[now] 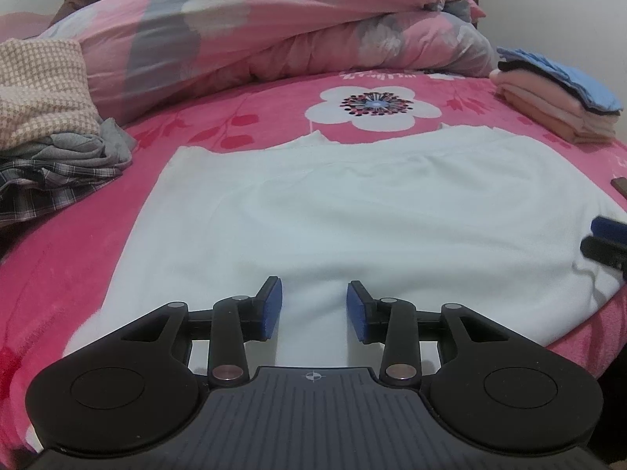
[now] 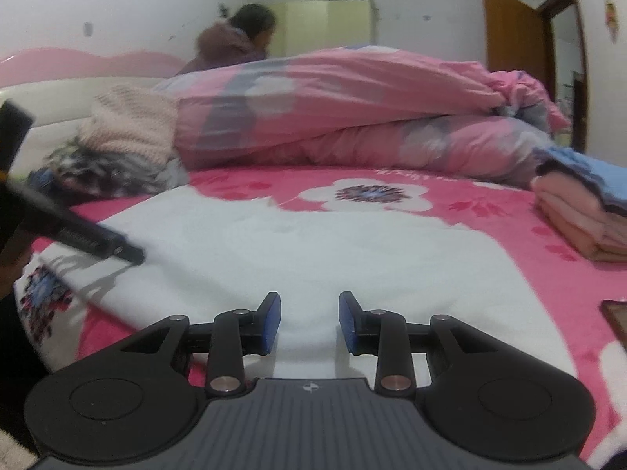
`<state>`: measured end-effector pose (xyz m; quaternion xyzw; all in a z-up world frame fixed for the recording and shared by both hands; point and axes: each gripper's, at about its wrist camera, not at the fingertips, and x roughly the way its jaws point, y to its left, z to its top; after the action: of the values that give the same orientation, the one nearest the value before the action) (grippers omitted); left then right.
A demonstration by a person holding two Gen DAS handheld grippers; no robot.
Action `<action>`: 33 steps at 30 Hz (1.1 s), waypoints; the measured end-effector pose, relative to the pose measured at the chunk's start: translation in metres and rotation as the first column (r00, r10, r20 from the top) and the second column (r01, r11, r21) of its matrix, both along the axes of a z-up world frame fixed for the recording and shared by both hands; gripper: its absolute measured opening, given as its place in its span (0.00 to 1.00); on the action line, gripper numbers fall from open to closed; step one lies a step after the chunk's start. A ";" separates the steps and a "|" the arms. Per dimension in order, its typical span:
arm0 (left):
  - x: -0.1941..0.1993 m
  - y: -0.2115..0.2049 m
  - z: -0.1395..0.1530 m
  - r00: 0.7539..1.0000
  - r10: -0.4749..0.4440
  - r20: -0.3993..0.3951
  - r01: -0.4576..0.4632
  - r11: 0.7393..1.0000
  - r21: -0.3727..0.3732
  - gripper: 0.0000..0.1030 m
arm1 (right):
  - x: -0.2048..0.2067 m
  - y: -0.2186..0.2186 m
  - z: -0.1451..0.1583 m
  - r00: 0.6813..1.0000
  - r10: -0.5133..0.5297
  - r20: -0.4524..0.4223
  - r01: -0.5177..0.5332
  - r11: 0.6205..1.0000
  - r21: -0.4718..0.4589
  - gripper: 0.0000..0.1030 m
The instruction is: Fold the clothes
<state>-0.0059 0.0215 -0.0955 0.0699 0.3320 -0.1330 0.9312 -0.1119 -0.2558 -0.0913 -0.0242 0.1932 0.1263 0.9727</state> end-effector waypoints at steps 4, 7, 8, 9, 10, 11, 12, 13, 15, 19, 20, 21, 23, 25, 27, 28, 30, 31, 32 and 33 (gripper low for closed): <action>0.000 0.000 0.000 1.000 0.003 -0.003 -0.003 1.000 -0.006 0.36 | 0.006 -0.012 0.000 0.999 -0.045 0.001 0.045 0.999 0.006 0.33; 0.000 0.000 0.000 1.000 0.004 -0.005 -0.004 1.000 -0.008 0.37 | 0.009 -0.022 -0.005 0.996 -0.082 -0.021 0.082 0.997 0.000 0.33; 0.000 0.001 0.000 1.000 0.004 -0.005 -0.004 1.000 -0.008 0.37 | 0.009 -0.026 -0.008 0.995 -0.097 -0.034 0.097 0.995 -0.004 0.33; 0.000 0.001 0.000 1.000 0.004 -0.005 -0.004 1.000 -0.008 0.37 | 0.008 -0.031 -0.011 0.993 -0.112 -0.045 0.112 0.994 -0.004 0.33; 0.001 0.001 0.000 1.000 0.002 -0.006 -0.002 1.000 -0.009 0.37 | 0.007 -0.036 -0.013 0.991 -0.124 -0.054 0.124 0.992 -0.001 0.33; 0.001 0.001 0.000 1.000 0.002 -0.007 -0.003 1.000 -0.010 0.37 | 0.004 -0.042 -0.014 0.989 -0.133 -0.059 0.134 0.991 0.009 0.33; 0.001 0.002 0.000 1.000 0.003 -0.007 -0.003 1.000 -0.011 0.37 | 0.001 -0.048 -0.014 0.987 -0.146 -0.063 0.147 0.989 0.016 0.33; 0.001 0.002 0.000 1.000 0.003 -0.007 -0.004 1.000 -0.011 0.38 | -0.003 -0.053 -0.014 0.984 -0.162 -0.067 0.163 0.986 0.012 0.33; 0.002 0.002 0.000 1.000 0.005 -0.007 -0.005 1.000 -0.011 0.38 | -0.009 -0.063 -0.014 0.978 -0.197 -0.075 0.197 0.980 0.005 0.33; 0.000 0.002 0.008 1.000 0.010 -0.002 -0.010 1.000 -0.010 0.40 | -0.024 -0.084 -0.011 0.960 -0.268 -0.085 0.270 0.963 0.016 0.33; 0.000 0.002 0.010 1.000 0.012 0.000 -0.012 1.000 -0.010 0.41 | -0.027 -0.087 -0.008 0.955 -0.287 -0.081 0.289 0.957 0.015 0.33; 0.000 0.002 0.012 1.000 0.013 0.002 -0.013 1.000 -0.010 0.41 | -0.029 -0.090 -0.006 0.950 -0.302 -0.076 0.304 0.953 0.016 0.34; -0.001 0.002 0.017 1.000 0.016 0.006 -0.016 1.000 -0.010 0.43 | -0.030 -0.092 -0.001 0.951 -0.303 -0.060 0.306 0.951 0.036 0.34; -0.002 0.002 0.022 1.000 0.019 0.010 -0.019 1.000 -0.010 0.52 | -0.029 -0.092 0.004 0.956 -0.290 -0.042 0.292 0.955 0.057 0.34; 0.000 -0.006 0.025 1.000 0.006 0.017 -0.006 1.000 0.004 0.56 | -0.022 -0.085 0.007 0.968 -0.251 -0.026 0.252 0.966 0.064 0.34; 0.002 -0.010 0.026 1.000 -0.001 0.021 0.001 1.000 0.011 0.60 | -0.016 -0.079 0.008 0.974 -0.225 -0.020 0.226 0.972 0.065 0.33; 0.008 -0.019 0.026 1.000 0.003 0.015 -0.004 1.000 0.027 0.66 | -0.004 -0.065 0.010 0.987 -0.163 -0.011 0.164 0.984 0.066 0.34; 0.011 -0.024 0.025 1.000 0.006 0.013 -0.007 0.999 0.032 0.67 | 0.001 -0.056 0.010 0.991 -0.131 -0.006 0.131 0.989 0.064 0.33; 0.015 -0.027 0.024 1.000 0.012 0.007 -0.013 0.999 0.034 0.69 | 0.006 -0.046 0.011 0.995 -0.100 0.000 0.099 0.993 0.058 0.34; 0.020 -0.031 0.022 1.000 0.025 -0.005 -0.025 0.999 0.042 0.72 | 0.010 -0.037 0.011 0.998 -0.070 0.006 0.070 0.996 0.052 0.34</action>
<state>0.0140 -0.0095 -0.0732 0.0848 0.3382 -0.1148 0.9302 -0.1019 -0.2926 -0.0802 0.0074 0.1869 0.0970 0.9776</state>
